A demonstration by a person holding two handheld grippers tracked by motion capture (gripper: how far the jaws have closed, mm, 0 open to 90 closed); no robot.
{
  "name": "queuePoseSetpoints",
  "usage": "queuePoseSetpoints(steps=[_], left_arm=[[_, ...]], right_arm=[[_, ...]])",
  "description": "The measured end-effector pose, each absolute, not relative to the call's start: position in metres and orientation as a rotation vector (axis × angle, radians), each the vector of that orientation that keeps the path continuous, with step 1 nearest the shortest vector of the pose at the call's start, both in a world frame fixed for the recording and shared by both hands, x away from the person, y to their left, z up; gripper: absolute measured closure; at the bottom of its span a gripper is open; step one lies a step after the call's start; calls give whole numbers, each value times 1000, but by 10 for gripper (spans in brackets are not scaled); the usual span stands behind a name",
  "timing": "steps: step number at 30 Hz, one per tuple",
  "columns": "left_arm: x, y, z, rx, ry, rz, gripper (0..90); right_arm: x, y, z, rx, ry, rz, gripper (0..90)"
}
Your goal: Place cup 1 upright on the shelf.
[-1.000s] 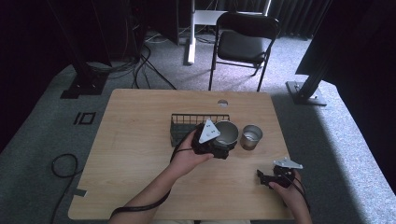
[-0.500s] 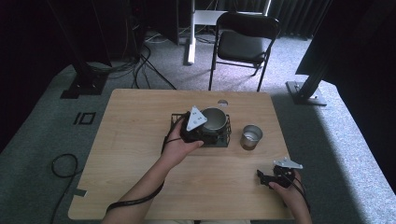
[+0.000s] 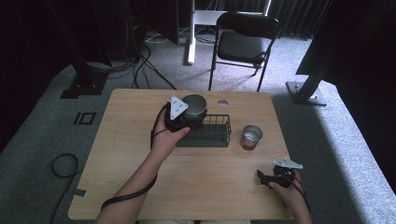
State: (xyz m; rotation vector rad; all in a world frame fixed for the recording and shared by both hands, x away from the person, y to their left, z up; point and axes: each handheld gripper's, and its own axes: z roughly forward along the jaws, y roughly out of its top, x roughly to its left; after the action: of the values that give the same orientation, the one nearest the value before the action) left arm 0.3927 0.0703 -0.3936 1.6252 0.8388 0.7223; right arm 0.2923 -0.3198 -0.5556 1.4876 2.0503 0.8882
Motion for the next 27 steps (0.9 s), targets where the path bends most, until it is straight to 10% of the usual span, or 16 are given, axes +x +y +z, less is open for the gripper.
queuePoseSetpoints(steps=[27], left_arm=[[427,88,-452,1519,1020,770,136]], right_arm=[[292,-320,-556,1489,2051,888,111]])
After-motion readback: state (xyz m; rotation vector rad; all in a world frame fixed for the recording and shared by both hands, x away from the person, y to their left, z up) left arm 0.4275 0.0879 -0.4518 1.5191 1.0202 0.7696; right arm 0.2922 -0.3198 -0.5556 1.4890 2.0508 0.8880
